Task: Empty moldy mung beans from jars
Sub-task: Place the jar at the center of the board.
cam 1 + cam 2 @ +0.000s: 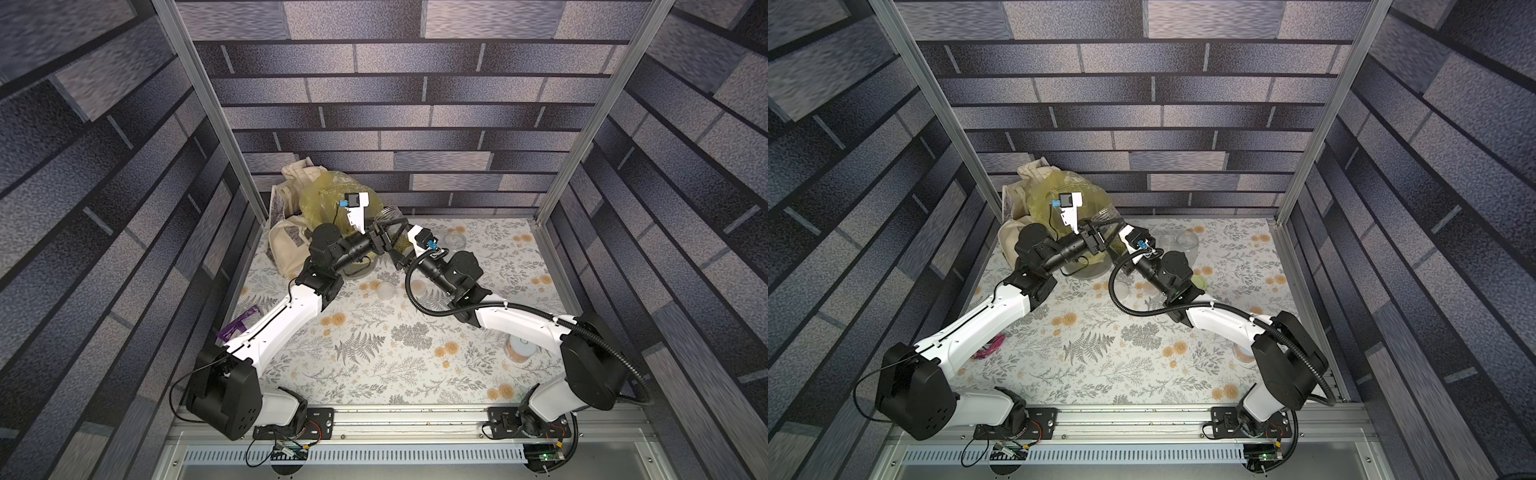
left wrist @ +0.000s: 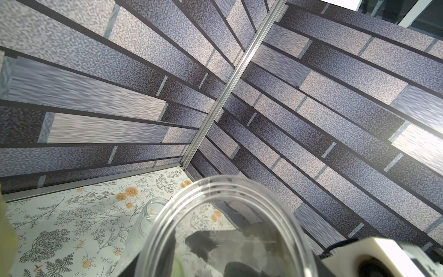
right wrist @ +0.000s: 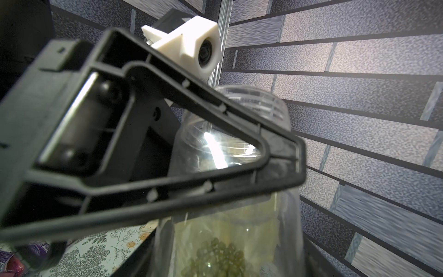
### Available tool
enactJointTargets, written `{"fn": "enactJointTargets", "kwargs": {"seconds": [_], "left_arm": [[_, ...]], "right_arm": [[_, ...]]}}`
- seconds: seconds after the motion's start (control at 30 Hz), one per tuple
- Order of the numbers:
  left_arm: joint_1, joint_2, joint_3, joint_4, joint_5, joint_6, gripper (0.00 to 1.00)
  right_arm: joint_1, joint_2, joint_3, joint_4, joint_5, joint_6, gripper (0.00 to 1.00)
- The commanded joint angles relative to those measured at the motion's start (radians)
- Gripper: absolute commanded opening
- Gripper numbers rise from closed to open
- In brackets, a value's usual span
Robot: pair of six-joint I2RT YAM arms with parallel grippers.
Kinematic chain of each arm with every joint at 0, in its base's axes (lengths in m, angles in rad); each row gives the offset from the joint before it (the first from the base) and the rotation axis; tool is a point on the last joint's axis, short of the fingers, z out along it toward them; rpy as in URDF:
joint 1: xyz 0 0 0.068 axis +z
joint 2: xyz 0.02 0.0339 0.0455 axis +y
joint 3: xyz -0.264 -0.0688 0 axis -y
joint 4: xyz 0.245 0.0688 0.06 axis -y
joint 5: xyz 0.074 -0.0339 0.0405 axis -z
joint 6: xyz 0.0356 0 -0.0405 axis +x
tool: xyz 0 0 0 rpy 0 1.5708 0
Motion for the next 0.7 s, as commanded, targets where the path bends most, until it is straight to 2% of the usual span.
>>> {"fn": "enactJointTargets", "kwargs": {"seconds": [0.0, 0.27, 0.67], "left_arm": [[0.000, 0.009, 0.042, -0.006, 0.043, 0.014, 0.36], [0.021, -0.009, 0.047, -0.052, 0.044, 0.053, 0.35], [0.035, -0.035, 0.055, -0.192, 0.056, 0.198, 0.37]], "right_arm": [[0.010, -0.023, -0.018, 0.023, -0.009, 0.004, 0.75], [0.010, -0.052, -0.041, 0.002, 0.004, 0.007, 0.82], [0.010, -0.181, -0.135, -0.094, 0.062, 0.046, 0.82]]}}
